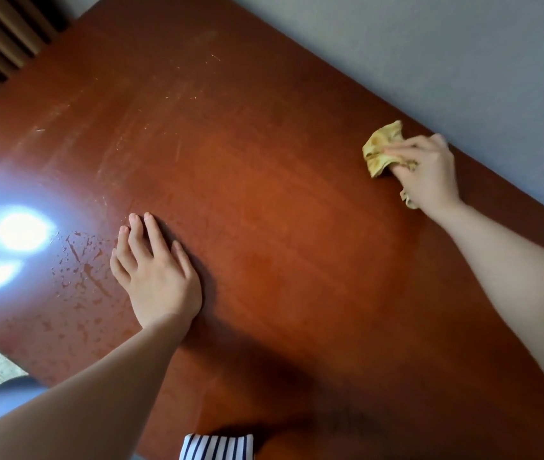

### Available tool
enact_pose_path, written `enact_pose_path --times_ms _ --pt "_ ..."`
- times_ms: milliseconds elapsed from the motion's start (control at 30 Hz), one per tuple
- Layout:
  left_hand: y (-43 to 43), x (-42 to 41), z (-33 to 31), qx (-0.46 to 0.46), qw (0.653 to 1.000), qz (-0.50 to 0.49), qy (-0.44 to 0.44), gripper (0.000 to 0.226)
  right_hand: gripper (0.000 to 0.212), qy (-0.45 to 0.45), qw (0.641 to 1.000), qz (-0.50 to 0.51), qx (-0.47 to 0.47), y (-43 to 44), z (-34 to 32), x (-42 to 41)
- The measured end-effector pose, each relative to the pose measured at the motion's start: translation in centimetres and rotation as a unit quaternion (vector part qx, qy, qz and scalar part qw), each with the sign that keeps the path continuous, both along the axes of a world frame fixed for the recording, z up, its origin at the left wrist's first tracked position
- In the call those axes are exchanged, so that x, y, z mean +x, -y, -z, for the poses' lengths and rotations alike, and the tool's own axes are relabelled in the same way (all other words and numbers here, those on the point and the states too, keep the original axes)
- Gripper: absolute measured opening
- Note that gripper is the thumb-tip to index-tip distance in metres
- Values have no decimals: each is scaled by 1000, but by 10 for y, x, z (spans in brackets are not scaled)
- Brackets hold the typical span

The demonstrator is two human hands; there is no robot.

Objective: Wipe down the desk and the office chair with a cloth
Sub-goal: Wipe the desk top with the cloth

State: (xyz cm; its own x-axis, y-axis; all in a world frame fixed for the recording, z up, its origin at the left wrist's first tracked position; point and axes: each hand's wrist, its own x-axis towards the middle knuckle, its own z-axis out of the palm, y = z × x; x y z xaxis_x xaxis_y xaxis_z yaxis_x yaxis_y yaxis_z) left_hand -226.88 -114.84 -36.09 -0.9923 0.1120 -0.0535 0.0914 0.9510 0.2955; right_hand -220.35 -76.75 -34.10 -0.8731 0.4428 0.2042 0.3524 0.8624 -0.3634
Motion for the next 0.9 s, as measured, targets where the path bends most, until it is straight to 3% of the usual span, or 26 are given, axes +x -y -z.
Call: enact_pose_path --times_ms 167,267,433,567,767,900 --pt "1 -4 3 1 1000 -3 1 52 31 -22 967 253 -21 11 11 -16" --pt "2 -3 4 -1 1000 5 -3 52 32 -16 956 292 -20 48 11 -13" --pt "4 -5 6 2 1000 15 2 52 34 -34 993 113 -25 110 7 29" --pt "6 -5 3 -20 999 35 19 58 44 -25 1000 -1 -16 145 3 69" --pt "7 -7 -13 -78 993 63 61 92 55 -32 981 -193 -7 159 5 137" --pt "-17 7 -27 -105 982 137 72 90 55 -8 954 -298 -7 143 3 183"
